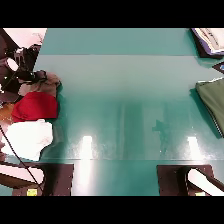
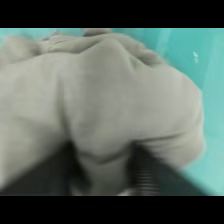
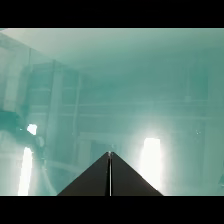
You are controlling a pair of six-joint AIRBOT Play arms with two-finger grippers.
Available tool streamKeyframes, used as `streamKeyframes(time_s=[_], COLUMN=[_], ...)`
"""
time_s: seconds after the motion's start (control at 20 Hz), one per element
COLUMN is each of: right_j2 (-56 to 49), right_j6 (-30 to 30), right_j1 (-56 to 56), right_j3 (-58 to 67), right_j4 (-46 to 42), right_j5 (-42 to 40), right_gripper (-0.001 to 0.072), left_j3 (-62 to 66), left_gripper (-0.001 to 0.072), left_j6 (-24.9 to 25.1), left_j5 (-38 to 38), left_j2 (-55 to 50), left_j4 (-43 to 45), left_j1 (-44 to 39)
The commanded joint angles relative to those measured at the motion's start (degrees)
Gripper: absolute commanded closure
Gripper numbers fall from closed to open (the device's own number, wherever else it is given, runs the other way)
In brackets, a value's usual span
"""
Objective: Fold the shirts.
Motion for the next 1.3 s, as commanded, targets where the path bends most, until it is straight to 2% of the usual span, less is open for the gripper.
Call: streamKeyframes(time_s=[0.0, 0.15, 0.35, 0.5, 0.7, 0.85, 1.05, 1.15, 1.2, 1.25], right_j2=[0.0, 0.0, 0.0, 0.0, 0.0, 0.0, 0.0, 0.0, 0.0, 0.0], right_j6=[0.1, 0.1, 0.0, -0.1, -1.8, -1.9, -1.9, -1.9, -1.9, -1.9], right_j1=[0.0, 0.0, 0.0, 0.0, 0.0, 0.0, 0.0, 0.0, 0.0, 0.0], right_j3=[0.0, 0.0, 0.1, 0.2, 4.2, 11.0, 18.1, 19.6, 20.0, 20.0], right_j4=[0.0, 1.7, 11.9, 13.6, 13.3, 12.9, 12.9, 12.9, 12.9, 13.0], right_j5=[-0.3, -2.5, -6.5, -7.7, -7.5, -7.4, -6.6, -5.4, -4.7, -4.2], right_gripper=[0.0687, 0.0687, 0.0687, 0.0687, 0.0688, 0.0688, 0.0688, 0.0688, 0.0687, 0.0688], left_j3=[0.9, 6.7, 17.4, 27.7, 32.0, 31.4, 26.3, 24.1, 23.2, 22.7], left_gripper=[0.068, 0.0682, 0.0682, 0.0682, 0.0682, 0.0682, 0.068, 0.068, 0.0612, 0.0247], left_j6=[0.3, 1.5, 6.3, 9.1, 9.2, 8.2, 7.8, 9.7, 9.7, 9.7], left_j5=[-1.6, -8.6, -14.3, -24.8, -29.6, -34.2, -32.8, -31.7, -30.5, -29.3], left_j2=[-1.1, 0.0, 10.4, 18.9, 27.5, 27.7, 22.5, 17.7, 15.3, 13.0], left_j4=[0.1, 0.1, 0.0, -0.3, -0.4, -0.6, -7.9, -11.7, -12.4, -12.5], left_j1=[0.1, -0.3, -4.0, -10.0, -21.6, -31.3, -42.4, -45.8, -46.8, -47.4])
